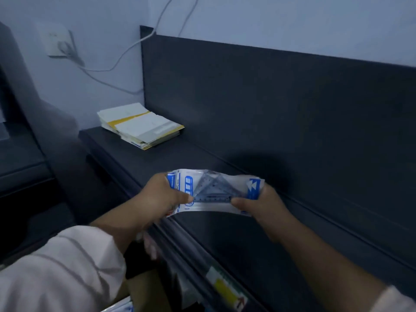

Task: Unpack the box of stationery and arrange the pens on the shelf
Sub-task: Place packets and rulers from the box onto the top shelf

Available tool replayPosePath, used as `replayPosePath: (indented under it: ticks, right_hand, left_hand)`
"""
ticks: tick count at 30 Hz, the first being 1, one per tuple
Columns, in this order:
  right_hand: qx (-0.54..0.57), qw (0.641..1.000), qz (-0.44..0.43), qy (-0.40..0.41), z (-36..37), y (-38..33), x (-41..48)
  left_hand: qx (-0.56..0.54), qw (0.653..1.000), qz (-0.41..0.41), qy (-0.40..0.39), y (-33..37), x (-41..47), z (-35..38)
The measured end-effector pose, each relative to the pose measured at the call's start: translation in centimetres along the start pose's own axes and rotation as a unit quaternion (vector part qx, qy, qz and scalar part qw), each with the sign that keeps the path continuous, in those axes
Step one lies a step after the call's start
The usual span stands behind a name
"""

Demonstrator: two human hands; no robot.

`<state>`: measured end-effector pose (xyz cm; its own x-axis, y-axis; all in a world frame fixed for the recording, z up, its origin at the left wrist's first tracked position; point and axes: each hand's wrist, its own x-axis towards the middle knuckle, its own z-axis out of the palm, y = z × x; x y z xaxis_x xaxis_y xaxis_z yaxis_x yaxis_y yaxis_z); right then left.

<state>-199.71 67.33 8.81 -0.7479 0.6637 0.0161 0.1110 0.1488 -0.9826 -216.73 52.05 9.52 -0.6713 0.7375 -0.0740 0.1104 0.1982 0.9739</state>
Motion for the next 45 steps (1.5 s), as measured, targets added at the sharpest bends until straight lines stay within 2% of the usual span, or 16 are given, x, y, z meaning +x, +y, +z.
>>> replayPosePath:
  ticks: [6, 11, 15, 20, 25, 31, 37, 40, 45]
  right_hand:
    - [-0.080, 0.996, -0.027, 0.013, -2.9, 3.6, 3.4]
    - [-0.095, 0.995, 0.031, 0.025, -3.9, 6.2, 4.5]
    - [-0.091, 0.995, 0.042, 0.029, -3.8, 7.1, 4.5]
    - [-0.115, 0.992, 0.040, 0.044, -2.9, 7.1, 4.8]
    - [-0.108, 0.989, -0.010, 0.098, -2.8, 6.5, 6.6]
    - [-0.146, 0.987, 0.036, 0.053, -2.7, 7.9, 7.0]
    - [-0.179, 0.982, 0.055, 0.018, -2.7, 7.9, 9.2]
    - [-0.153, 0.985, 0.067, 0.033, -3.3, 7.2, 11.2]
    - [-0.032, 0.988, 0.106, 0.104, -2.8, 6.5, 15.1]
  left_hand:
    - [0.026, 0.998, 0.064, -0.003, -1.7, 5.7, 3.9]
    - [-0.005, 1.000, -0.008, -0.023, -4.2, 7.4, 4.7]
    - [0.002, 0.999, -0.030, -0.029, -5.3, 7.3, 4.3]
    - [0.094, 0.995, -0.013, 0.005, -5.8, 7.4, 4.5]
    - [0.054, 0.998, 0.011, 0.035, -4.5, 9.5, 4.0]
    - [0.077, 0.997, -0.016, -0.013, -5.6, 10.3, 3.9]
    - [0.094, 0.996, -0.009, 0.000, -5.6, 12.9, 4.0]
    - [0.088, 0.996, -0.006, 0.031, -4.7, 15.1, 4.1]
    - [0.092, 0.991, 0.020, 0.090, -1.6, 19.9, 5.2]
